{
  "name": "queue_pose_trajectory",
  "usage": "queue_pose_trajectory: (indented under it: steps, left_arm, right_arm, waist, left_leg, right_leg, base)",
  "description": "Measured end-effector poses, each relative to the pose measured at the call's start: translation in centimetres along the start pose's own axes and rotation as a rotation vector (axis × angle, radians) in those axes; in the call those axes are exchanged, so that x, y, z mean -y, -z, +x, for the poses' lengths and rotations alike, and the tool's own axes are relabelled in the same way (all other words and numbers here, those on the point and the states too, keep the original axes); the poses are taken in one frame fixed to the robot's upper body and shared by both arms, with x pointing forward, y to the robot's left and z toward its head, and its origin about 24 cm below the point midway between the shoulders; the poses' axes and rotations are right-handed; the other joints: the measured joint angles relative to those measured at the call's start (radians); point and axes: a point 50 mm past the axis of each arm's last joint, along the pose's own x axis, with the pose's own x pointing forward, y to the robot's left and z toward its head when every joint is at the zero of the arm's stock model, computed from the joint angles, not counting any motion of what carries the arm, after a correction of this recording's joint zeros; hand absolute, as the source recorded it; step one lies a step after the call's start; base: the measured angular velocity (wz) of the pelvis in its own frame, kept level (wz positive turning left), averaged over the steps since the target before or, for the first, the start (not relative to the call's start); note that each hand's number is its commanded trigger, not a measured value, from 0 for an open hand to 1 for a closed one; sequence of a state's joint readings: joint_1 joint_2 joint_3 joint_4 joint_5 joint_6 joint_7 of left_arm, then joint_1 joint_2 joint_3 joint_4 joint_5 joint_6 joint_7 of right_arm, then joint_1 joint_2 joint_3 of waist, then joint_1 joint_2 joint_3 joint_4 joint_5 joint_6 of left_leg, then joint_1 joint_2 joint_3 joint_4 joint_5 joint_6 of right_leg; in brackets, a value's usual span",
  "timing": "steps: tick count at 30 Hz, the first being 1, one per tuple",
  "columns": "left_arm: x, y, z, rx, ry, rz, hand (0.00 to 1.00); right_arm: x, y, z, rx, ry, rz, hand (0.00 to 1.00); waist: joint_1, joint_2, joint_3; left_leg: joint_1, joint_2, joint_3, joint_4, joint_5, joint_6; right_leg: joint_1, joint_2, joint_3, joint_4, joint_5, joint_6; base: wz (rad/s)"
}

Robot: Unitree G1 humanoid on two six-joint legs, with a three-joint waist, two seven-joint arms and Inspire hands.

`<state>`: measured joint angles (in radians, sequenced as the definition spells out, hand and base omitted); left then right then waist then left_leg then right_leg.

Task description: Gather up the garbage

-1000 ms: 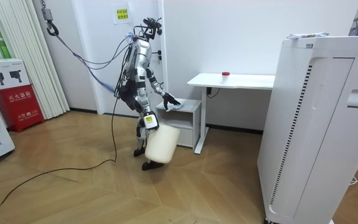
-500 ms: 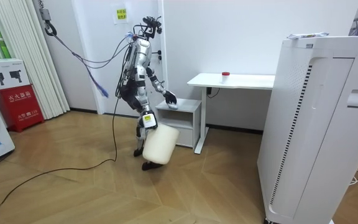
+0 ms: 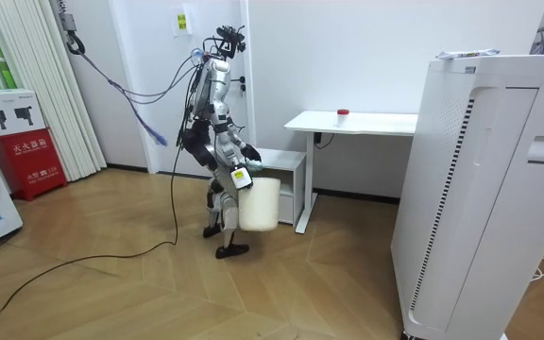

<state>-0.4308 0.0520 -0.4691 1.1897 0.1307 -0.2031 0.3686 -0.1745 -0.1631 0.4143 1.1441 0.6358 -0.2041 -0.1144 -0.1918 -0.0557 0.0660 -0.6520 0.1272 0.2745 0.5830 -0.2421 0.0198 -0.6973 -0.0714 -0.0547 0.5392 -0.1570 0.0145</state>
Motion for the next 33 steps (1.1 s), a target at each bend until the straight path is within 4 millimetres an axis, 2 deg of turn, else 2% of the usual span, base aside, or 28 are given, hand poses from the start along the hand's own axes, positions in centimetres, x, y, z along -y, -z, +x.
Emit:
queue_pose_trajectory:
  steps: [1, 7, 12, 13, 14, 15, 19, 33]
  left_arm:
    - [0.8, -0.4, -0.1, 0.016, 0.04, 0.01, 1.0]
    - [4.3, -3.5, -0.9, 0.133, 0.221, -0.001, 1.0]
    - [5.3, -3.7, -1.4, 0.151, 0.291, 0.022, 1.0]
    - [5.5, -3.7, -1.4, 0.154, 0.305, 0.032, 0.8]
    - [5.6, -3.7, -1.5, 0.155, 0.31, 0.034, 0.54]
    - [5.8, -3.7, -1.6, 0.159, 0.319, 0.043, 0.0]
    - [5.9, -3.7, -1.6, 0.162, 0.326, 0.054, 0.0]
    - [6.4, -2.6, -2.3, 0.14, 0.325, 0.07, 0.0]
  right_arm:
    - [-0.9, -0.2, 0.1, 0.01, -0.033, -0.012, 1.0]
    - [-3.0, -0.8, 0.1, 0.04, -0.149, -0.063, 1.0]
    - [-3.6, -1.1, 0.1, 0.051, -0.184, -0.136, 1.0]
    - [-3.7, -1.1, 0.1, 0.053, -0.189, -0.148, 1.0]
    - [-3.8, -1.1, 0.1, 0.053, -0.191, -0.152, 1.0]
    - [-4.0, -1.0, 0.1, 0.053, -0.197, -0.157, 1.0]
    - [-4.2, -0.9, 0.0, 0.048, -0.204, -0.162, 1.0]
    - [-4.2, -0.6, 0.0, 0.038, -0.209, -0.18, 1.0]
  waist:
    - [-0.003, -0.008, -0.0007]
    - [0.003, -0.012, -0.0019]
    - [0.002, -0.014, -0.002]
    - [0.002, -0.017, -0.0015]
    - [0.002, -0.018, -0.0017]
    - [0.001, -0.023, -0.0019]
    - [0.001, -0.03, -0.0052]
    - [0.001, -0.03, -0.0121]
  left_leg:
    - [-0.001, 0.0, 0.0, 0.0, 0.0, 0.0]
    - [-0.003, 0.0, 0.0, -0.006, 0.0, 0.0]
    - [-0.002, 0.0, -0.001, -0.005, 0.0, 0.0]
    - [-0.002, 0.0, -0.001, -0.004, 0.0, 0.0]
    - [-0.002, 0.0, -0.001, -0.003, 0.0, 0.0]
    - [-0.002, 0.0, 0.0, 0.0, 0.0, 0.0]
    - [-0.007, 0.001, -0.001, 0.002, 0.0, 0.0]
    - [-0.001, 0.0, -0.002, 0.002, 0.0, 0.0]
  right_leg:
    - [0.0, 0.0, -0.001, 0.0, 0.0, 0.0]
    - [0.0, 0.001, -0.002, -0.008, 0.0, 0.0]
    - [0.001, 0.0, -0.001, -0.004, 0.0, 0.0]
    - [0.001, 0.0, 0.0, -0.005, 0.0, 0.0]
    - [0.001, 0.0, 0.0, -0.005, 0.0, 0.0]
    - [0.0, 0.001, 0.001, -0.006, 0.0, 0.0]
    - [-0.002, 0.002, 0.0, -0.006, 0.001, 0.001]
    - [0.006, 0.001, -0.001, -0.002, 0.005, 0.001]
  base:
    - [0.0]
    - [-0.01]
    - [-0.01]
    - [0.0]
    - [0.0]
    - [0.0]
    - [0.0]
    - [0.0]
